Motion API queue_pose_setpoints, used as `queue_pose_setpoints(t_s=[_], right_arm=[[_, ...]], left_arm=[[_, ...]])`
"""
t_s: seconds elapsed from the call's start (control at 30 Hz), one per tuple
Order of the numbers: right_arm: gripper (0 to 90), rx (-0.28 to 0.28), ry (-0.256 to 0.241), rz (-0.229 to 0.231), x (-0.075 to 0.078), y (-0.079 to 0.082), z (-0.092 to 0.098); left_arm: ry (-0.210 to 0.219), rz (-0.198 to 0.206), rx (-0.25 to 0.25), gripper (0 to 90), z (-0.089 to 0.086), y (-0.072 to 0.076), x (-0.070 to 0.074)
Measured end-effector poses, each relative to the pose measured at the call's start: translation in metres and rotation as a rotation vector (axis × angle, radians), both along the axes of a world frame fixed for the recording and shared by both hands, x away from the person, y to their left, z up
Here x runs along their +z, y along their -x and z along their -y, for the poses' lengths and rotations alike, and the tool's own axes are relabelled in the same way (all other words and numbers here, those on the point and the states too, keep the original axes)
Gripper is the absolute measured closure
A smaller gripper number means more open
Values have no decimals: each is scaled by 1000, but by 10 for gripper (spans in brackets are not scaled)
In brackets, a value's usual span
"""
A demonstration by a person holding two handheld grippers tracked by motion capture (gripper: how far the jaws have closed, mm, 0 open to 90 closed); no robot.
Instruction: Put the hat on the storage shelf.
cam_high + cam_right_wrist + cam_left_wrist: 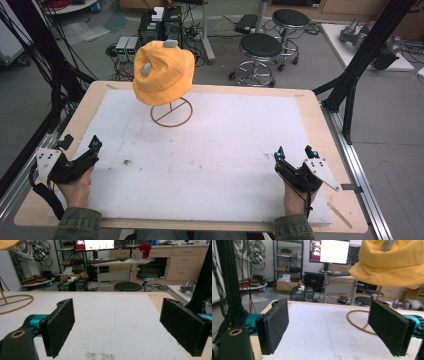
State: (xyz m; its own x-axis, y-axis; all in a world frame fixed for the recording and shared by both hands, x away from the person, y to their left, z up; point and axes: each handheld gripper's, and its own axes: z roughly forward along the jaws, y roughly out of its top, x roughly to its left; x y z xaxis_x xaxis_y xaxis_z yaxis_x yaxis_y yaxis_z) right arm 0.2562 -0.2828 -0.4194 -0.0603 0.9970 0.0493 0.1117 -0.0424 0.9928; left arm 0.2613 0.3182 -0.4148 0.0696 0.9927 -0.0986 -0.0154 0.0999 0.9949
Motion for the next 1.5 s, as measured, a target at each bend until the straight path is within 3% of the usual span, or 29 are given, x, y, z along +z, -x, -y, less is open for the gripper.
queue_pose_setpoints(t_s=[0.4, 1.23, 1.5], right_arm=[[117, 11, -12, -2, 0, 0, 1], [117, 22, -3, -25, -2, -2, 0], [117, 24, 2, -25, -2, -2, -2]], left_arm=[[-8, -53, 8, 175, -5, 3, -13], [31, -70, -14, 187, -7, 4, -17], [-23, -84, -28, 188, -2, 2, -18]])
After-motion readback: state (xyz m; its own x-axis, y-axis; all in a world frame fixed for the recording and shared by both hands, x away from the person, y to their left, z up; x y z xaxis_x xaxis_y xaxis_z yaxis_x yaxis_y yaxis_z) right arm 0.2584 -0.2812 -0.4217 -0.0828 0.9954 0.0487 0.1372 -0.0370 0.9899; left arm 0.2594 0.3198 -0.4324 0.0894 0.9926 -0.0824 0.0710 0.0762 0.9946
